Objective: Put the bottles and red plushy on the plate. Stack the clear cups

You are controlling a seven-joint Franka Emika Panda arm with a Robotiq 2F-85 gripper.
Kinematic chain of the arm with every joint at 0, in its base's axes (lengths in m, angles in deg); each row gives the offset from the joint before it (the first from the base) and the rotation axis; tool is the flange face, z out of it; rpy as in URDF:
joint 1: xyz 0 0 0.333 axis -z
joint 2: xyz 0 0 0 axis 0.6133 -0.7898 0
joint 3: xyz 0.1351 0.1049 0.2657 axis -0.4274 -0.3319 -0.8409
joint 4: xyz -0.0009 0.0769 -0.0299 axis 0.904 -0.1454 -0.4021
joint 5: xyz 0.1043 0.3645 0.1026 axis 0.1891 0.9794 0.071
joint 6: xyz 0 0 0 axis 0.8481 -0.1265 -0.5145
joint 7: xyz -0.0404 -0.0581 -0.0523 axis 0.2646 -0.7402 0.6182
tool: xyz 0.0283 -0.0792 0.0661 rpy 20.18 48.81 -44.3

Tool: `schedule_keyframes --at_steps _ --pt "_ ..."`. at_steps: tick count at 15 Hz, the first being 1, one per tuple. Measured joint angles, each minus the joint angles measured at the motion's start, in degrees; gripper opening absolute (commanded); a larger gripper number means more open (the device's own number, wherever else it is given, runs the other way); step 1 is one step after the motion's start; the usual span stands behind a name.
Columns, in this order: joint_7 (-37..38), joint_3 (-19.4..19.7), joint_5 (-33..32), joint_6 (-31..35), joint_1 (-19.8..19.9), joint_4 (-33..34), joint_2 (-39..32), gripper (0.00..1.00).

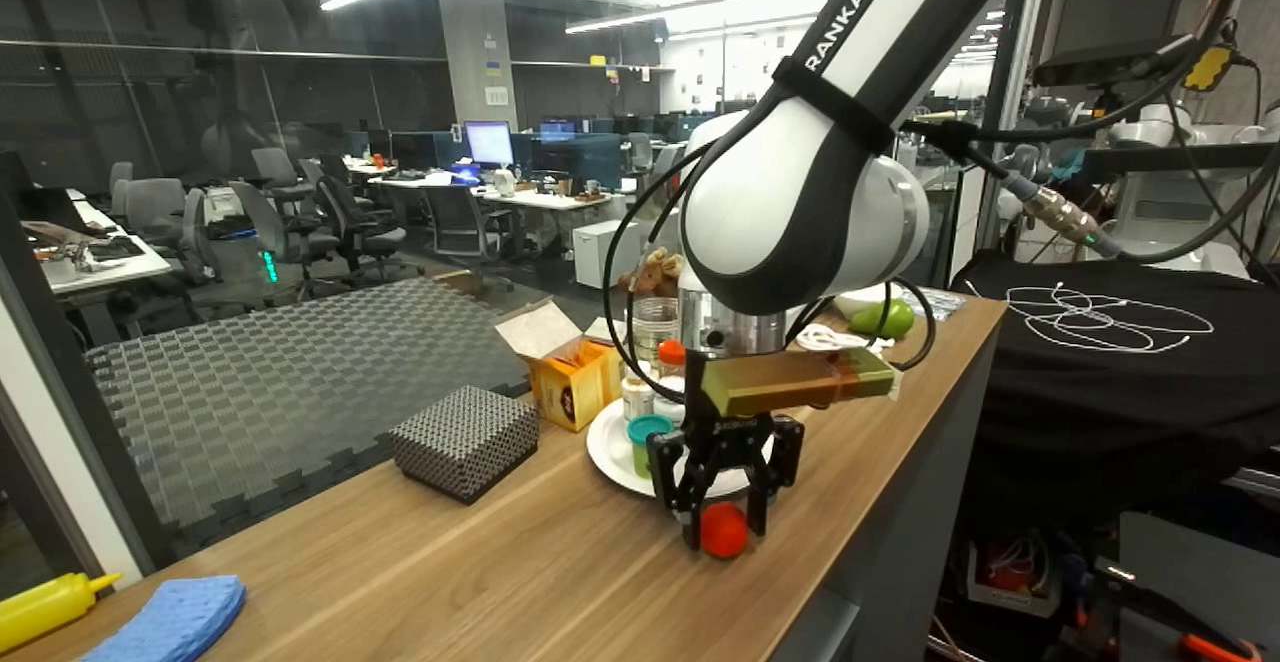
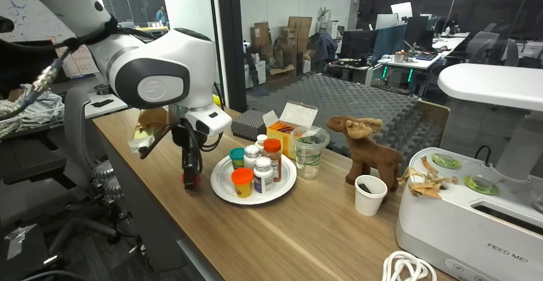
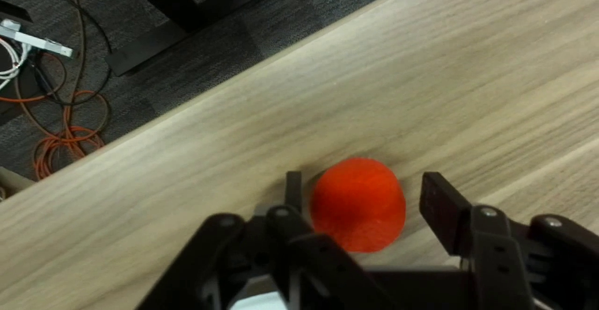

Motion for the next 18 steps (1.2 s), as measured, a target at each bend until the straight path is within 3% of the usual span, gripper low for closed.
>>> schedule_keyframes --at_steps 1,2,11,18 --pt "0.0 0.0 0.01 -0.02 0.0 -0.02 0.0 0.26" --pt "0.0 0.0 0.02 -0.02 0.0 -0.04 0.02 0.25" --pt "0.15 0.01 0.1 0.71 0.02 -0.68 1.07 0.25" --pt "0.56 1.15 0.8 4.97 1.55 -1.84 5.43 0.25"
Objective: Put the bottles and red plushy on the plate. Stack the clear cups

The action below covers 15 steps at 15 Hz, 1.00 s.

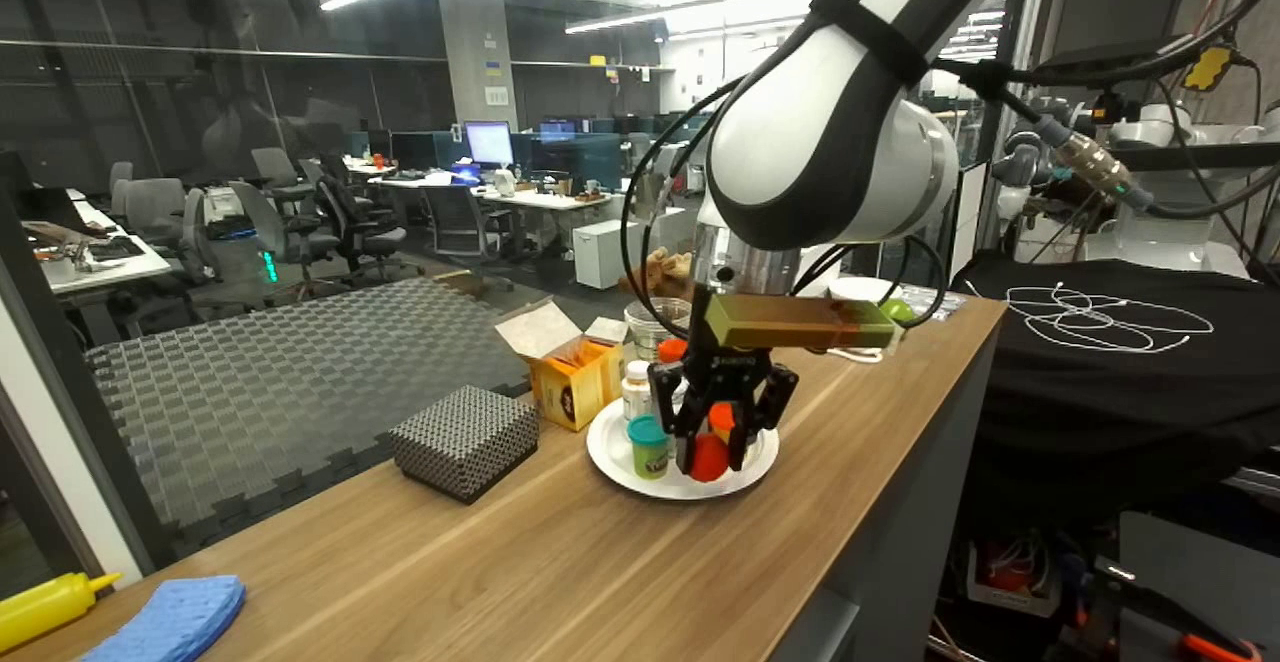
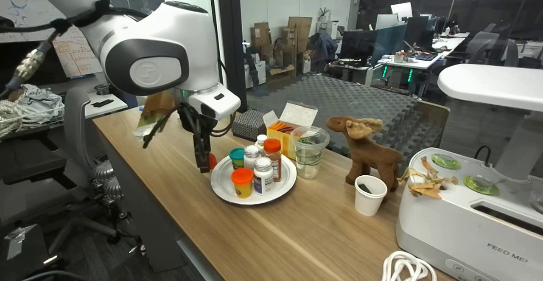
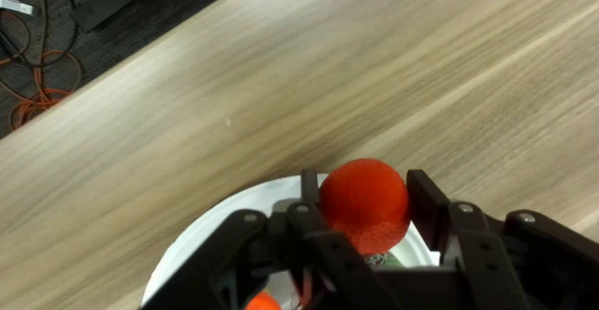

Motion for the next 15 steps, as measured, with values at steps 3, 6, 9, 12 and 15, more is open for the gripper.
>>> schedule_keyframes --at_steps 3,6,9,12,15 --pt "-0.06 0.92 -0.1 -0.01 0.89 1.66 -1.12 0.25" --pt "-0.44 1.08 -0.2 -0.26 1.04 4.23 -4.21 0.76" --pt "-1.74 0.54 -0.2 -0.31 0.98 6.0 -6.32 0.96" --pt "-1.93 0.51 -1.29 0.33 0.48 5.86 -5.69 1.0" --pt "-1.9 0.61 -2.31 1.37 0.13 3.94 -3.11 1.0"
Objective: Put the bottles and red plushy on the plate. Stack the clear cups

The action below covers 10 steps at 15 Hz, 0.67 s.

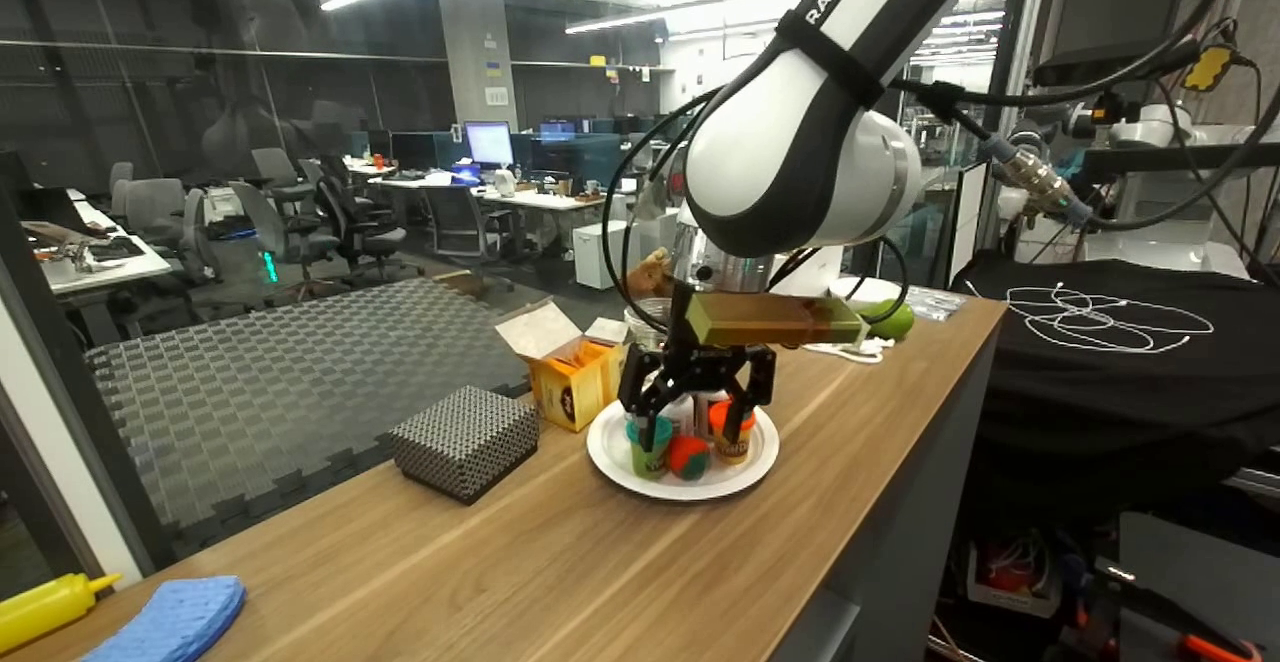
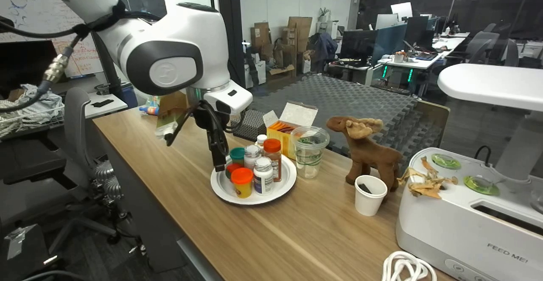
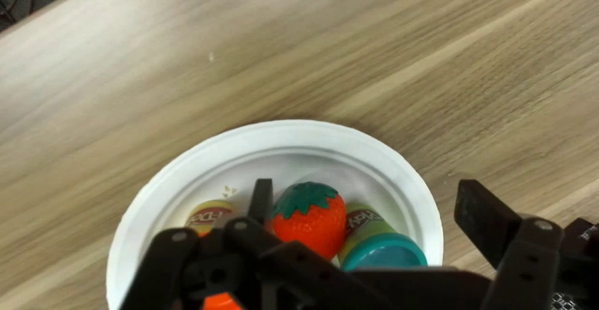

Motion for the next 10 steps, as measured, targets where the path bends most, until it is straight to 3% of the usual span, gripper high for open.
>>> schedule_keyframes --at_steps 5,10 --pt "-0.53 0.42 -2.5 -2.57 0.22 -5.27 7.55 1.0" --pt "-14.27 1.5 -5.95 -17.99 3.24 -5.72 14.67 1.0"
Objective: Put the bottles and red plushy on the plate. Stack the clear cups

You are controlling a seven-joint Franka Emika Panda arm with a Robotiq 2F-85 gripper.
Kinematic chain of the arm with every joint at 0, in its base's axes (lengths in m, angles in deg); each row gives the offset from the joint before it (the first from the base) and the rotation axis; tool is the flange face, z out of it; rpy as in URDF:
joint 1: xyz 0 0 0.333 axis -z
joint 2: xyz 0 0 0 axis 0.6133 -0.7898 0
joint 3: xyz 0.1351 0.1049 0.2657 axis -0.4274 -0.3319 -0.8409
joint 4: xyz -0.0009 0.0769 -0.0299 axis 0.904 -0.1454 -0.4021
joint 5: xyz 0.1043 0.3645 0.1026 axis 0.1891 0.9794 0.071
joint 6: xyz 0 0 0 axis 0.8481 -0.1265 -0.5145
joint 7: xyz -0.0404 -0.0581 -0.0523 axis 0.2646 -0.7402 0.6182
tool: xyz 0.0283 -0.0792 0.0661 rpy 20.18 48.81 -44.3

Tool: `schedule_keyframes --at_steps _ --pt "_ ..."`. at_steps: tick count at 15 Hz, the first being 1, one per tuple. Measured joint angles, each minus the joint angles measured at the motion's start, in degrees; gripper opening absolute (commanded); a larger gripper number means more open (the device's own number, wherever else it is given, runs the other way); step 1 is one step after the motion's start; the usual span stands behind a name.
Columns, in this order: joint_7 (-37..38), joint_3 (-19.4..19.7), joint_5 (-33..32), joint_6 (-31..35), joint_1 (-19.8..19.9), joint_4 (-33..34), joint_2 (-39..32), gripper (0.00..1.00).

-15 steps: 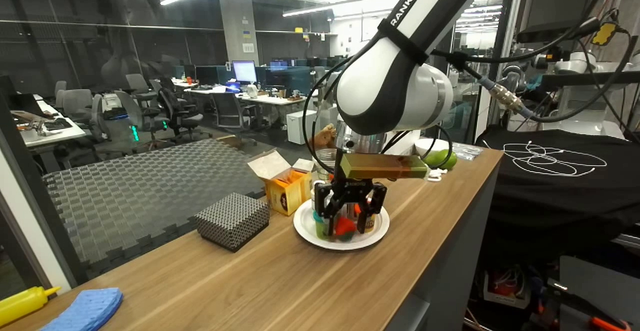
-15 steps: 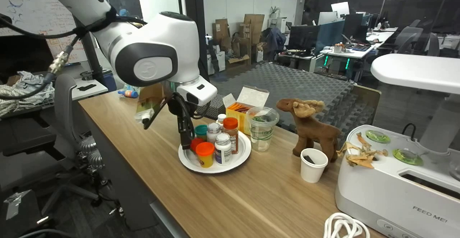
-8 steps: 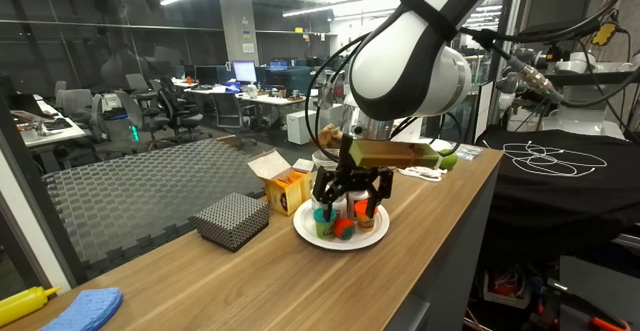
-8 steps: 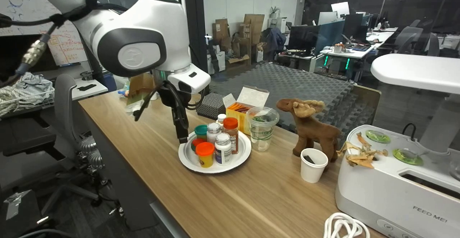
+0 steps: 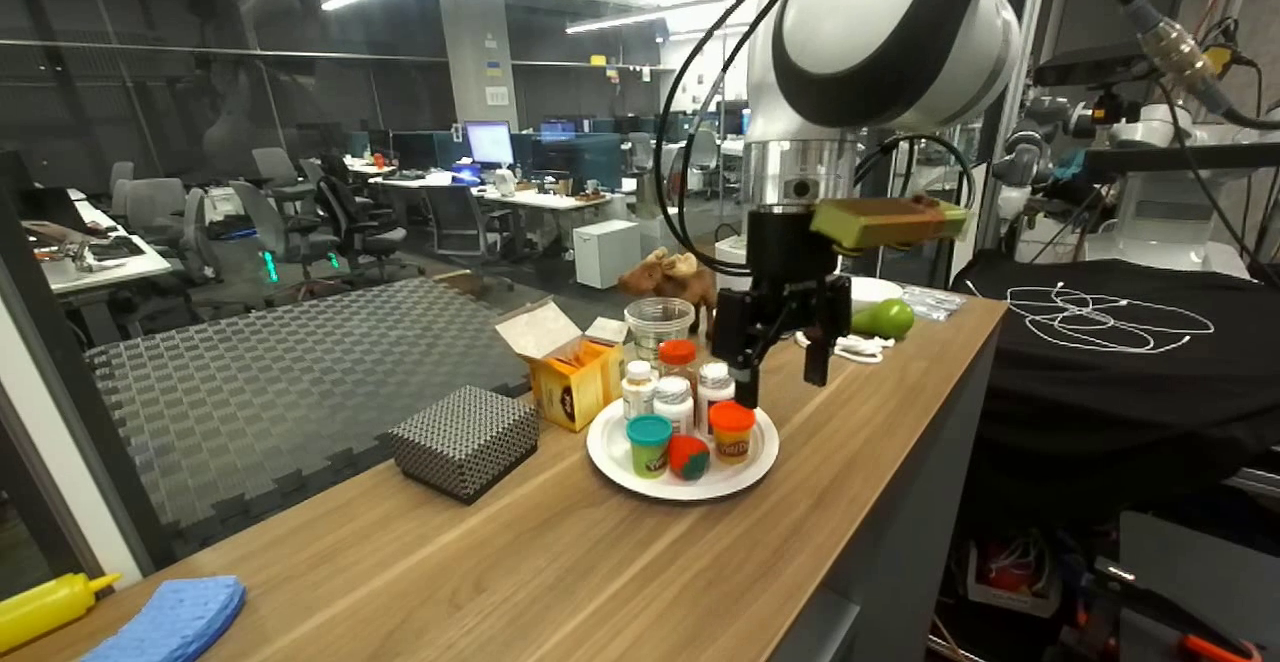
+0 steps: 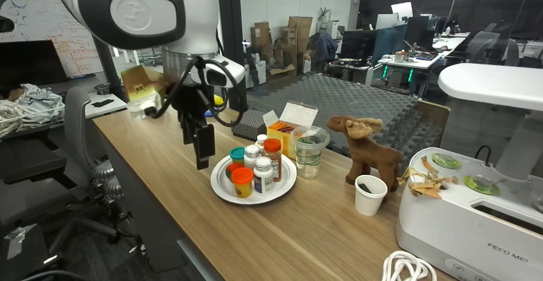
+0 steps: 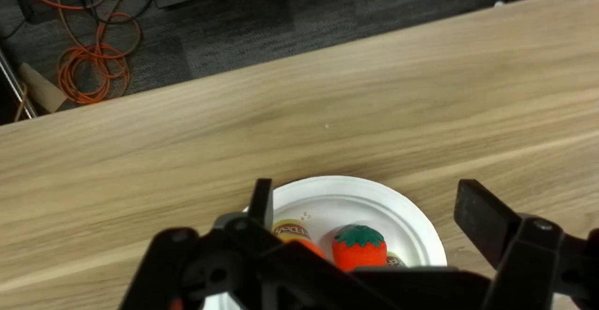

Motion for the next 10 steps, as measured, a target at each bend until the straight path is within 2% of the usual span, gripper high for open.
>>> schedule_keyframes --at_steps 3,6,10 --pt "-11.16 1.44 -0.7 -6.37 1.76 0.82 2.42 1.0" --pt "-21.38 3.22 -0.76 -8.86 3.24 1.35 4.16 1.0" --pt "-23.83 3.63 -0.76 -9.42 3.65 1.35 4.81 1.0"
